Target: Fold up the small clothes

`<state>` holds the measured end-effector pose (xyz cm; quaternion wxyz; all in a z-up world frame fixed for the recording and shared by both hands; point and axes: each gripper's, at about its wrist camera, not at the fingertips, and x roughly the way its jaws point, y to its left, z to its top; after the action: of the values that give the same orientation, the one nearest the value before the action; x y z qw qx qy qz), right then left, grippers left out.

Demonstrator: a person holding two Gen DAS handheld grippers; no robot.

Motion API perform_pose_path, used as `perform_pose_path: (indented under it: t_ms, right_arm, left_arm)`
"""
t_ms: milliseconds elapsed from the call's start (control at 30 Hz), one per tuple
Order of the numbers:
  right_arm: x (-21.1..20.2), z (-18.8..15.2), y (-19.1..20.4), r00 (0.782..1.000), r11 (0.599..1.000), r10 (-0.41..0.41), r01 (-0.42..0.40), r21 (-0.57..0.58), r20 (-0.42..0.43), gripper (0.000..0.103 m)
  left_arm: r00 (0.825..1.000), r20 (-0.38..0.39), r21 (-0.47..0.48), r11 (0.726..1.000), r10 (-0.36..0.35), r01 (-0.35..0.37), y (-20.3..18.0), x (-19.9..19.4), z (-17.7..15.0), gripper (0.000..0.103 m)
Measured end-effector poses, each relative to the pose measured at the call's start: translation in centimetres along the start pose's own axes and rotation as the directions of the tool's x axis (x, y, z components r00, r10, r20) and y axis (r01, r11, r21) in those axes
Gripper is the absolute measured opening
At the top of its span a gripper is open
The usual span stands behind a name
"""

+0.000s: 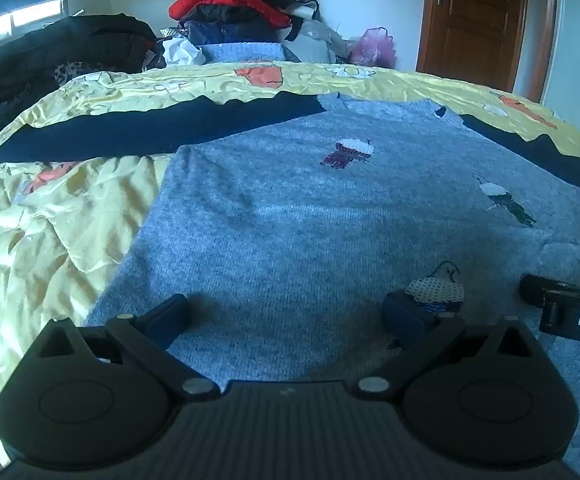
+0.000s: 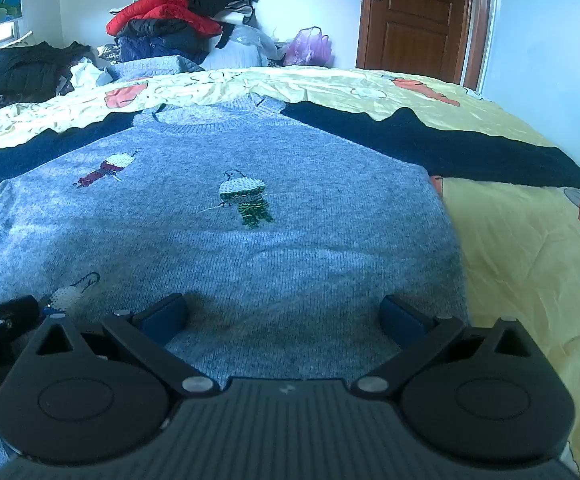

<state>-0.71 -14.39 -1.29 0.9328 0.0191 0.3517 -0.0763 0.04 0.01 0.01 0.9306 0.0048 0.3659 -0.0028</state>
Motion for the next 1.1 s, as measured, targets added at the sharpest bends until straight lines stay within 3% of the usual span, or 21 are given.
perform_pose_path:
  t_ms: [1100]
  right_arm:
    - [-0.10,-0.01,-0.01,1.000,1.000,-0.003,0.003,-0.001,0.000,0.103]
  left_arm:
    - [1.000,0.014,0.000,1.000,0.003,-0.003,0.09,-0.17,-0.08,0.103]
